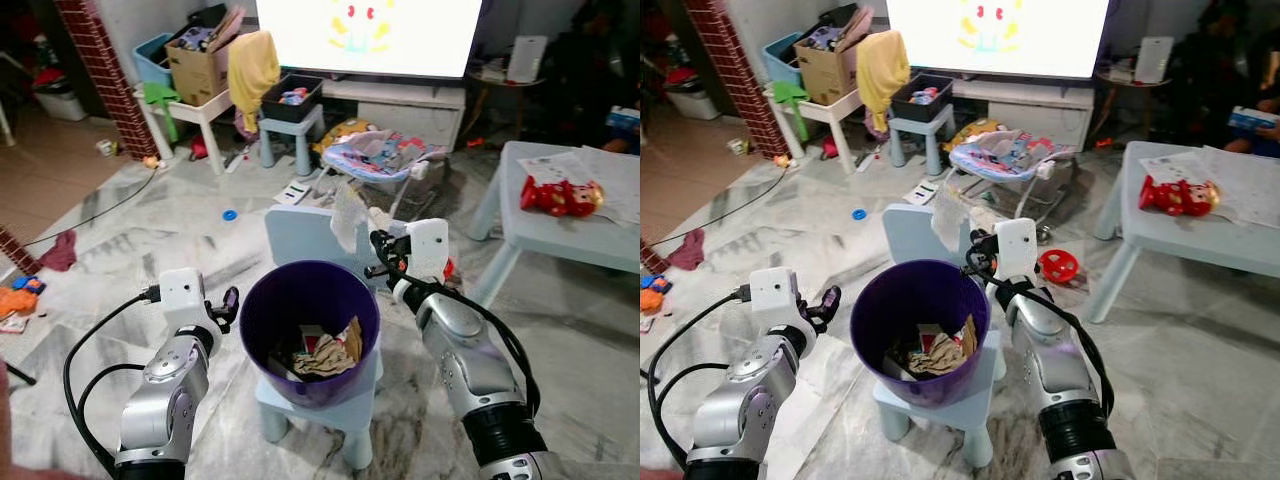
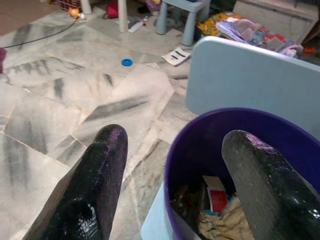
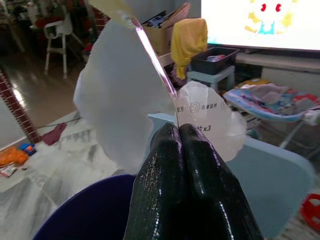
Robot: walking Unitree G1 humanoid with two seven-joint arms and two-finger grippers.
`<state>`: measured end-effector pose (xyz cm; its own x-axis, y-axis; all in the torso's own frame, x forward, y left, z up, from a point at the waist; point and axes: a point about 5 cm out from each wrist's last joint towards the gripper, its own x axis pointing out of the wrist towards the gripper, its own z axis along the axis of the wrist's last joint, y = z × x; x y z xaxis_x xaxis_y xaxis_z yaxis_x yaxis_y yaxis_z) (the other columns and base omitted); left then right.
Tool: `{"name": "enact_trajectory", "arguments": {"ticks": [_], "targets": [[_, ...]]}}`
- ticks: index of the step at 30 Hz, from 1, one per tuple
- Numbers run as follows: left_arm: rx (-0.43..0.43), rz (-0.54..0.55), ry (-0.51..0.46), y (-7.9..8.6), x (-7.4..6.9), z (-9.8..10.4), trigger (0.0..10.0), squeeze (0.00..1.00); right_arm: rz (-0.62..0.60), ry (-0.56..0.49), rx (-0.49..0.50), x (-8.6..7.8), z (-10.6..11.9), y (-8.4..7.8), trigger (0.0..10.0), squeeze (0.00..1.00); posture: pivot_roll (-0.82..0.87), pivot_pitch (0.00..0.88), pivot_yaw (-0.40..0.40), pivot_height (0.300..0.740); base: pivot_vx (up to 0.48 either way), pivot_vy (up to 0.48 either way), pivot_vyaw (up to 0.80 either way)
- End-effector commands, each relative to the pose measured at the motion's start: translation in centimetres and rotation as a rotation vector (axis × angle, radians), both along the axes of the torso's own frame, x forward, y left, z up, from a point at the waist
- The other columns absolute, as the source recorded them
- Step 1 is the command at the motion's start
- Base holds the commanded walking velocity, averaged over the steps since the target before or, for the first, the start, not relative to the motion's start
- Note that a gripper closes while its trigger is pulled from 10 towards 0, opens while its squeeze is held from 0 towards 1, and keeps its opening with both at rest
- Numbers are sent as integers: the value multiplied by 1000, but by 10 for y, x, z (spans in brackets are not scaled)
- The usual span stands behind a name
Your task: Picking trash to rubbish bin
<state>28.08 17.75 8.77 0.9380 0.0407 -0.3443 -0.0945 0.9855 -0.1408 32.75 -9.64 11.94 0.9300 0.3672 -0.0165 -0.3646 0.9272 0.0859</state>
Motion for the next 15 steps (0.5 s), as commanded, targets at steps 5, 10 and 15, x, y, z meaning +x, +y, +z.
{"name": "enact_trajectory", "arguments": {"ticks": [5, 10, 15], "targets": [[6, -18, -5, -2, 1, 3, 10000, 0, 20, -6, -16, 3, -3, 5, 0, 0, 98, 0, 29, 740, 0, 0, 0], [11, -15, 6, -1, 0, 1, 10000, 0, 51, 49, -34, 1, -18, 10, 0, 0, 101, 0, 31, 740, 0, 0, 0], [18, -26, 26, 1, -4, -5, 10000, 0, 134, 176, -82, -6, -48, 22, 0, 0, 111, 0, 29, 740, 0, 0, 0]]}}
